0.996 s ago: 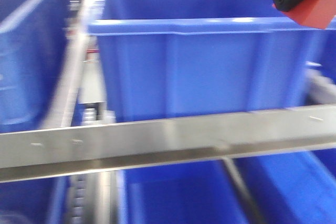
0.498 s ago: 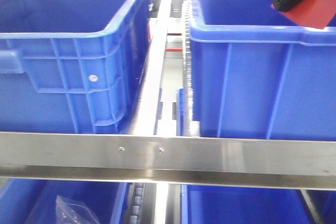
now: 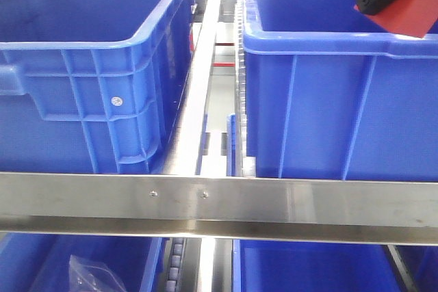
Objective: Pick red cube and place on left shelf
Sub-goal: 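Extend the right gripper with the red cube over a blue shelf bin, then lower the red cube into the blue bin and open the right gripper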
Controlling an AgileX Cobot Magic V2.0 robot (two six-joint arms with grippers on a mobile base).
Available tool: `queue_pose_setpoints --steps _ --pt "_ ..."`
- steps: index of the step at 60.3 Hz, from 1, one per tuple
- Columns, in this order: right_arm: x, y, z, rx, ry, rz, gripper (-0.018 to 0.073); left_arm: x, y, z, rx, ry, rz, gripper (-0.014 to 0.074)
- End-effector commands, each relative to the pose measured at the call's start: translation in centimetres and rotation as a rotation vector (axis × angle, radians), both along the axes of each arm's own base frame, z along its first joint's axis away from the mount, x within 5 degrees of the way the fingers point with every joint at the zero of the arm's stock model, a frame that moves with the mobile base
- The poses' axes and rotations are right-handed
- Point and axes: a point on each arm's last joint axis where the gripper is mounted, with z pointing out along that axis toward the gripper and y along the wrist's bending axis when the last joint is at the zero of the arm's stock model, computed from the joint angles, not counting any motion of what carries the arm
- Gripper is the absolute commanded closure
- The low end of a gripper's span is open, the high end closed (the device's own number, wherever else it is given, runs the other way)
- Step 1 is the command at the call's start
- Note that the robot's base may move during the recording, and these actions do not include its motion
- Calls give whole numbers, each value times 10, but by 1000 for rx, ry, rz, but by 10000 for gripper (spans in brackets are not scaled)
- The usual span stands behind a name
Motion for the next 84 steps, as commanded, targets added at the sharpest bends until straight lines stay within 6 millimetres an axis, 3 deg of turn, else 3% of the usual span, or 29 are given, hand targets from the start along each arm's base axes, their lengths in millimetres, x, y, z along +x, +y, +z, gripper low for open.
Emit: queue_pose_setpoints --steps 1,68,84 --pt "1 0 17 54 -99 -7 505 0 0 1 -13 -81 -5 495" --pt "3 1 19 66 -123 -13 505 0 0 1 -13 -81 -5 495" --pt "1 0 48 100 -190 -10 505 0 0 1 -13 -81 -5 495"
